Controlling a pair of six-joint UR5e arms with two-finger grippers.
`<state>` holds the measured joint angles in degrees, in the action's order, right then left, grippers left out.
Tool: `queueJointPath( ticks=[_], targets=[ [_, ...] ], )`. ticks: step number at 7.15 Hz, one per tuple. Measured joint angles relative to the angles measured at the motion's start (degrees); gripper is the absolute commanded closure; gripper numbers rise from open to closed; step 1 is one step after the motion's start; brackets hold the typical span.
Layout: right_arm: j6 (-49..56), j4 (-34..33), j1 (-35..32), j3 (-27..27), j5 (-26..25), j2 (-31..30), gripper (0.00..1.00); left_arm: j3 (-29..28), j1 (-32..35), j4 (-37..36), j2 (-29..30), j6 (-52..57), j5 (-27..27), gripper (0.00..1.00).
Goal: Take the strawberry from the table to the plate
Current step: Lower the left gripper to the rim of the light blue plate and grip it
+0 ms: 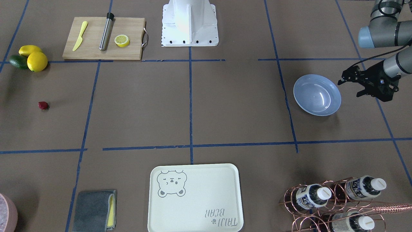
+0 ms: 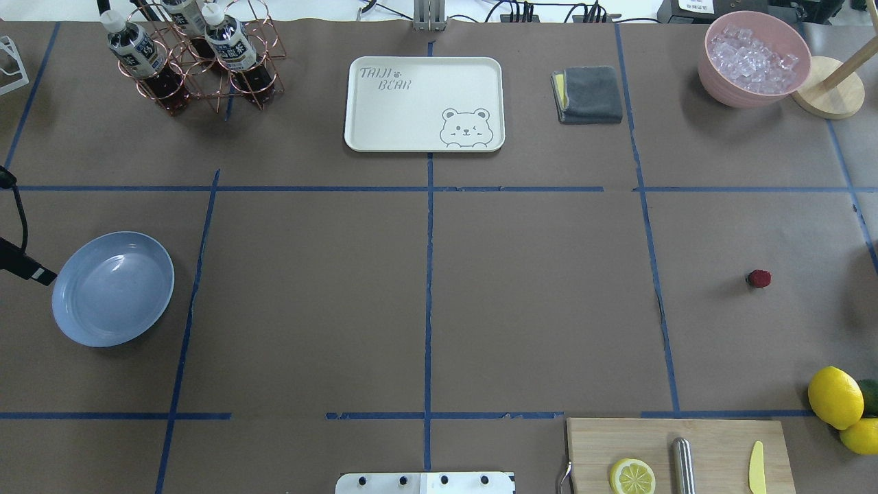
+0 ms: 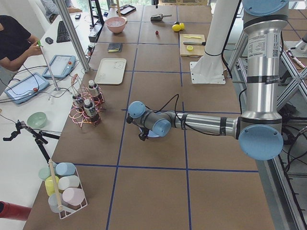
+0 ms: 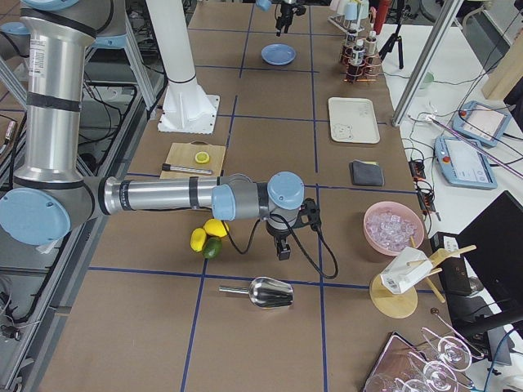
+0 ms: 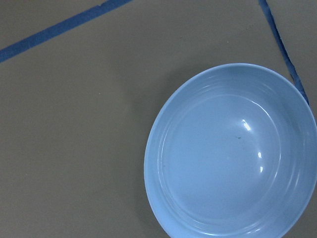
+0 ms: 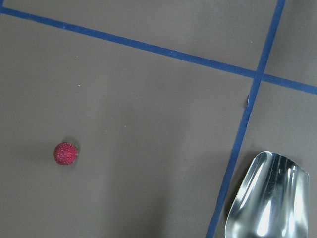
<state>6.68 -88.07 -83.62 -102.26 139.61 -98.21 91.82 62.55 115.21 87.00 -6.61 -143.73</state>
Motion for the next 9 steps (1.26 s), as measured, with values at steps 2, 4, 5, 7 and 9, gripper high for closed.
queueJointPath(
  ticks=[2, 4, 5, 7, 9],
  targets=[
    [-0.1, 0.0, 0.1, 0.0, 0.0, 0.0, 0.00, -4.4, -1.1, 2.8, 1.4, -1.1, 0.0, 0.10],
    [-0.2, 0.0, 0.3, 0.0, 0.1, 0.0, 0.00, -6.6, -1.6, 3.2, 2.8, -1.2, 0.0, 0.20],
    [-0.3, 0.0, 0.3, 0.0, 0.1, 0.0, 0.00, -7.3, -1.9, 3.2, 3.4, -1.3, 0.0, 0.26],
    [-0.3, 0.0, 0.3, 0.0, 0.1, 0.0, 0.00, -8.0, -2.1, 3.1, 4.0, -1.3, 0.0, 0.34],
    [-0.3, 0.0, 0.4, 0.0, 0.1, 0.0, 0.00, -8.2, -2.2, 3.1, 4.3, -1.6, 0.0, 0.38]
  ],
)
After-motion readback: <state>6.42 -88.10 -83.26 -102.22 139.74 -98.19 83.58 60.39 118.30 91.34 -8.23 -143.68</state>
